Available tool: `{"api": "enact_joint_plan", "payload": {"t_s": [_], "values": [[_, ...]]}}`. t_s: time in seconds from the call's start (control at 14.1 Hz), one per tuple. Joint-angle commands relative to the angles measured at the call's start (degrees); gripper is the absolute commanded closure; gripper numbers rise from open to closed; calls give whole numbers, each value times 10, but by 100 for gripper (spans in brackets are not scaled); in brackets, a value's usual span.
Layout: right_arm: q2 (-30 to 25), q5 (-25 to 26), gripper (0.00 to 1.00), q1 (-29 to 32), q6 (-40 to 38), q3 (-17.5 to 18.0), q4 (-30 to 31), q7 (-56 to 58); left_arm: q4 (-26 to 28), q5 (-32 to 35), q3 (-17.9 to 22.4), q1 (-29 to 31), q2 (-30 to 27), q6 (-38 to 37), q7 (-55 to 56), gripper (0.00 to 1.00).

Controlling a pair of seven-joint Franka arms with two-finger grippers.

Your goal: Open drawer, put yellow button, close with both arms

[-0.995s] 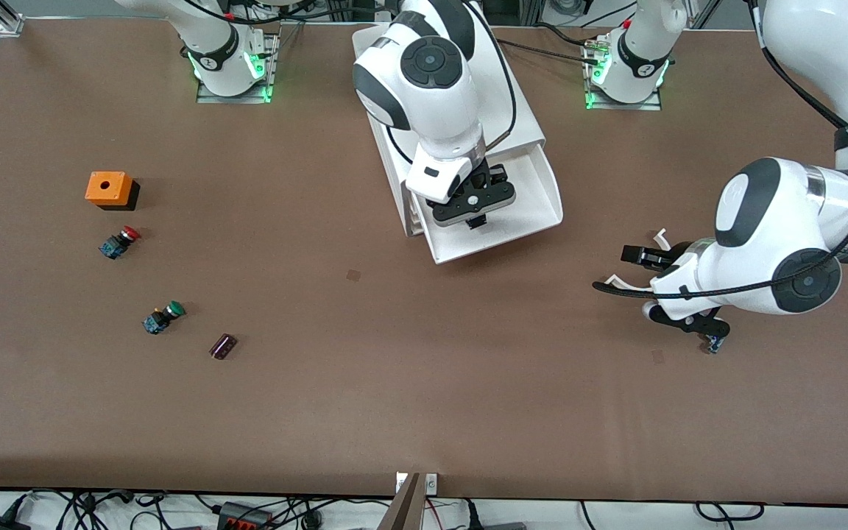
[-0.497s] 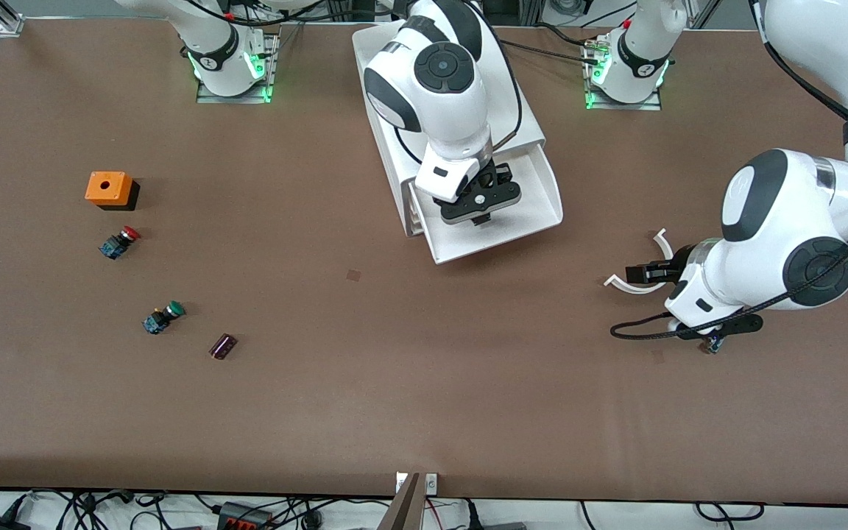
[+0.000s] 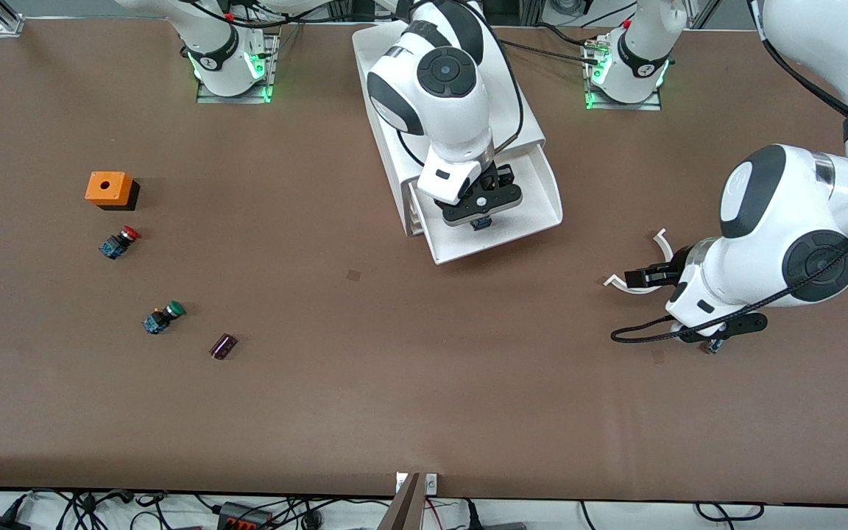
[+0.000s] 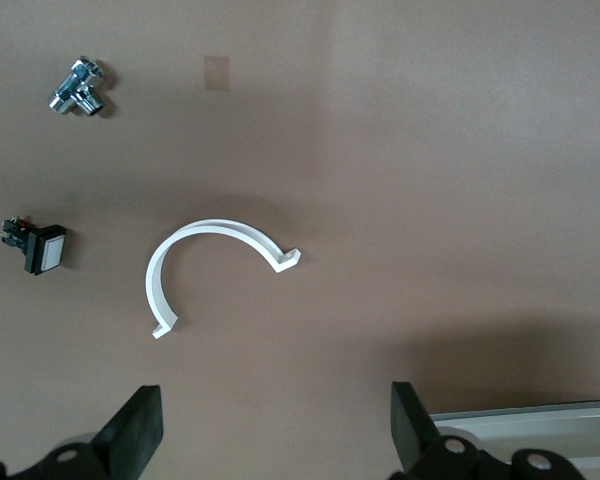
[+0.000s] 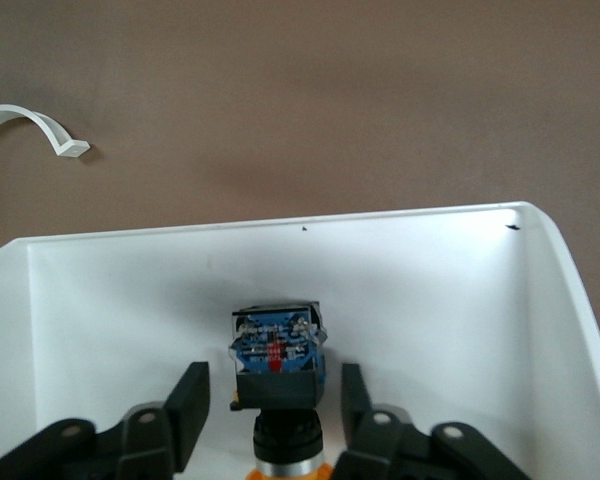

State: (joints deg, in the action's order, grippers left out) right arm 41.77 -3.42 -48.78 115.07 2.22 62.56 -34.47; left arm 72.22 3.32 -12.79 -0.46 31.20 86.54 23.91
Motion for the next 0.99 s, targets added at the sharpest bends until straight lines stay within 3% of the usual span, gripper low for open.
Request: {"api": "enact_joint_plan", "payload": {"t_s": [0.0, 0.28, 0.5, 0.64, 0.92], "values": [[7, -2, 0, 1, -5, 1, -25, -38, -4, -7, -1, 3, 0, -1, 7, 0], [2, -2, 0, 27, -63, -5, -91, -39, -4, -11, -2, -2, -3, 7, 12, 0], [-20, 6, 0, 82, -106, -5, -93, -25, -6, -65, -2, -1, -3, 8, 15, 0], [-27, 23, 0, 125, -119, -4, -90, 5, -4, -65, -13, -8, -3, 13, 19, 0], [-40, 27, 0, 218, -145, -4, -82, 20, 28, -56, -20, -76, -2, 68, 168, 0]]}}
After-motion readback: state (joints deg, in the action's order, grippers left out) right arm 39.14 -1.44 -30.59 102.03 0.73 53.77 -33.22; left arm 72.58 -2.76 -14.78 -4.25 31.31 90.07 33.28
